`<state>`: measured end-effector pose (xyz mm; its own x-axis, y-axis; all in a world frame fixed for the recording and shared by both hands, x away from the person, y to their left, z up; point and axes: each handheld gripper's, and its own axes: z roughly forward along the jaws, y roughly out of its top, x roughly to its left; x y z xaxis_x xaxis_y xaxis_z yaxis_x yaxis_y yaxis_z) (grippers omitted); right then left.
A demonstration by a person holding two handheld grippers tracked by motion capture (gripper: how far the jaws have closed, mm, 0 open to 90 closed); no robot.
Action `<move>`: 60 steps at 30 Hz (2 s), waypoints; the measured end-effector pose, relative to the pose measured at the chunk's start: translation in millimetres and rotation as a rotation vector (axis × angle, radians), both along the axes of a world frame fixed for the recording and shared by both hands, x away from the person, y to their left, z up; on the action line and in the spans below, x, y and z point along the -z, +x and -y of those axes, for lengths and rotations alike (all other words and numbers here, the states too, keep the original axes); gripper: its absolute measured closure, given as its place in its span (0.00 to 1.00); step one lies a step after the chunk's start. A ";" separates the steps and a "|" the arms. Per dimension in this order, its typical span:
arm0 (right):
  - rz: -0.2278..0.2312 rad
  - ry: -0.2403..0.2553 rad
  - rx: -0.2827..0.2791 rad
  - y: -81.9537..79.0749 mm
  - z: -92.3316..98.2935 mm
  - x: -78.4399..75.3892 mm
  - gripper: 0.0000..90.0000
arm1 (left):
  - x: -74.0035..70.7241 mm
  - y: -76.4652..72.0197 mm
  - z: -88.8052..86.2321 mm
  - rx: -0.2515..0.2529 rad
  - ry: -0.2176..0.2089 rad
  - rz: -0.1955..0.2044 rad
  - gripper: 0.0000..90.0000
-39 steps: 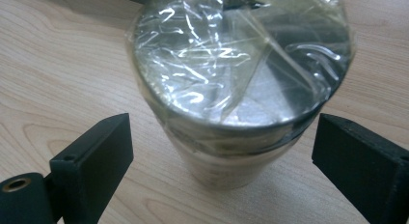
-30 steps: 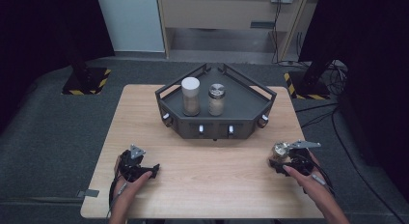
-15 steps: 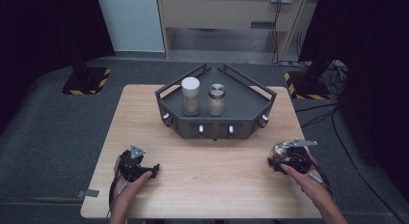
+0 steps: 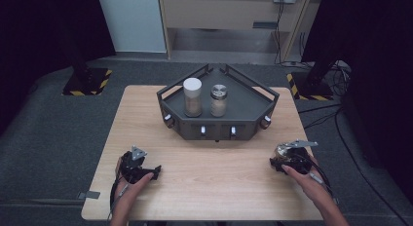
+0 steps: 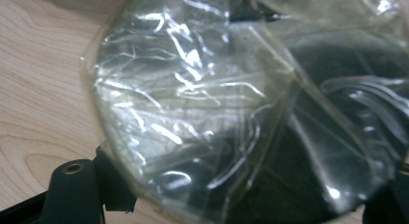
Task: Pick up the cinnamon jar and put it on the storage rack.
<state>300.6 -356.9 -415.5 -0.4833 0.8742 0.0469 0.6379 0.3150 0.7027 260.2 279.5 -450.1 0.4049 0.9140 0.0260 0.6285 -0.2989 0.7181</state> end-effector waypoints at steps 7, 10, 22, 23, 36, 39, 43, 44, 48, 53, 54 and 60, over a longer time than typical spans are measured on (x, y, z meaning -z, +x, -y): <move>0.005 -0.006 0.006 -0.7 -0.6 2.4 0.34 | 0.0 0.0 0.0 0.000 0.000 0.000 0.00; 0.010 -0.018 0.007 -2.1 -2.9 1.9 0.34 | 0.0 0.0 0.0 0.000 0.000 0.000 0.00; 0.033 -0.021 0.018 -7.3 -5.0 4.4 0.35 | 0.0 0.0 0.0 0.000 0.000 0.000 0.00; 0.037 -0.022 0.020 -7.8 -5.5 4.9 0.35 | -0.1 0.0 0.0 0.000 0.000 0.000 0.00; 0.062 -0.007 0.011 -13.2 -4.1 -0.9 0.35 | -0.1 0.0 0.0 0.000 0.000 0.000 0.00; 0.069 -0.008 0.004 -14.9 -5.4 -5.7 0.35 | 0.0 0.0 0.0 0.000 0.000 0.000 0.00; 0.084 -0.010 -0.008 -17.0 -6.5 -13.7 0.35 | 0.0 0.0 0.0 0.000 0.000 0.000 0.00; 0.089 -0.013 -0.010 -17.6 -6.9 -15.9 0.35 | 0.0 0.0 0.0 0.000 0.000 0.000 0.00; 0.104 -0.010 -0.016 -19.8 -7.0 -24.4 0.35 | 0.0 0.0 0.0 0.000 0.000 0.000 0.00; 0.118 -0.011 -0.022 -21.8 -7.7 -34.0 0.35 | 0.0 0.0 0.0 0.000 0.000 0.000 0.00; 0.118 -0.011 -0.023 -22.1 -8.2 -36.0 0.35 | 0.0 0.0 0.0 0.000 0.000 0.000 0.00; 0.128 -0.021 -0.033 -22.1 -10.9 -45.1 0.35 | -0.1 0.0 0.0 0.000 0.000 0.000 0.00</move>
